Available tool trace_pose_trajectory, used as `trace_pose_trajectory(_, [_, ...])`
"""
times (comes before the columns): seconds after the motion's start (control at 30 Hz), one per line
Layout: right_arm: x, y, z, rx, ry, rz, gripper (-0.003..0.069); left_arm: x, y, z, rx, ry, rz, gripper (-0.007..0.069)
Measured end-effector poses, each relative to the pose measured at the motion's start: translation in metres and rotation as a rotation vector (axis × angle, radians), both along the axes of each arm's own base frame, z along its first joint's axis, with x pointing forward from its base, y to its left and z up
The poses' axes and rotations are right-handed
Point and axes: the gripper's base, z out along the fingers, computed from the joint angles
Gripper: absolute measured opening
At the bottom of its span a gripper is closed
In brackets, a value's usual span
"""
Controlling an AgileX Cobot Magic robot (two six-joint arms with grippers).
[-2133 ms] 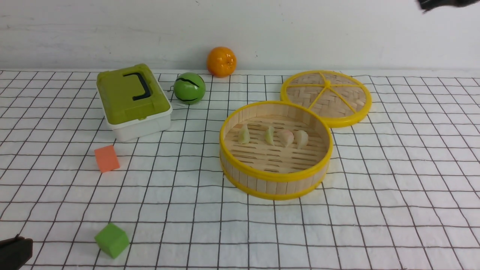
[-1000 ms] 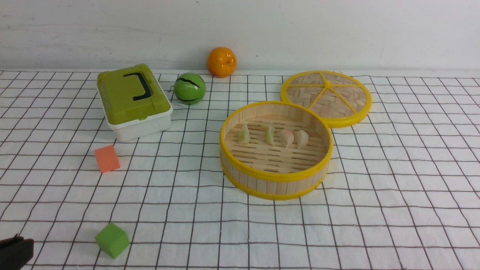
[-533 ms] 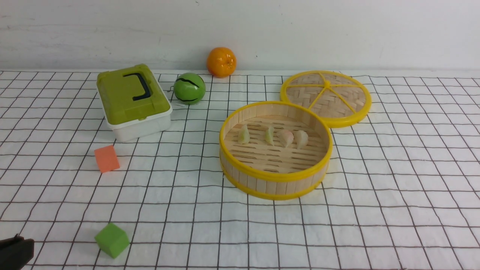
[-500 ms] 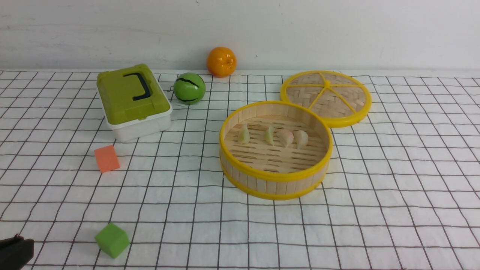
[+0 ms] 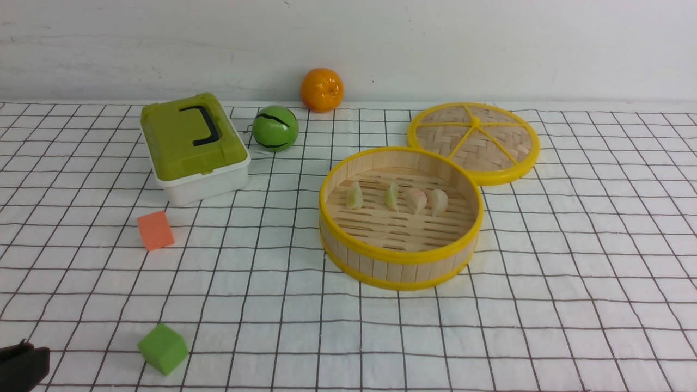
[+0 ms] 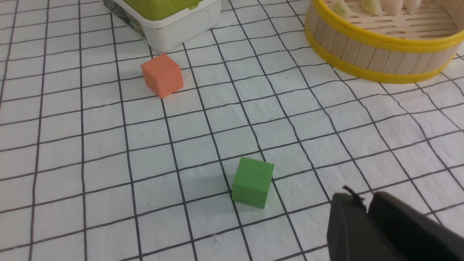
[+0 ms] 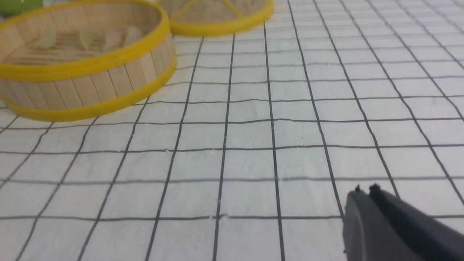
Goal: Put the dumplings into the steamer on the table with the white tablecloth.
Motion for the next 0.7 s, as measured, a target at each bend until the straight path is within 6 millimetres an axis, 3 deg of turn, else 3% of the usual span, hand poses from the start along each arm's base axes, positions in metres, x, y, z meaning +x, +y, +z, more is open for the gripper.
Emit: trace_pose_trajectory(0.7, [-0.0007,0.0003,-0.0005,0.002,0.019,0.002,0.0044,0.0,0.0,-0.0003,0.0,0.001,0.0,0.0106])
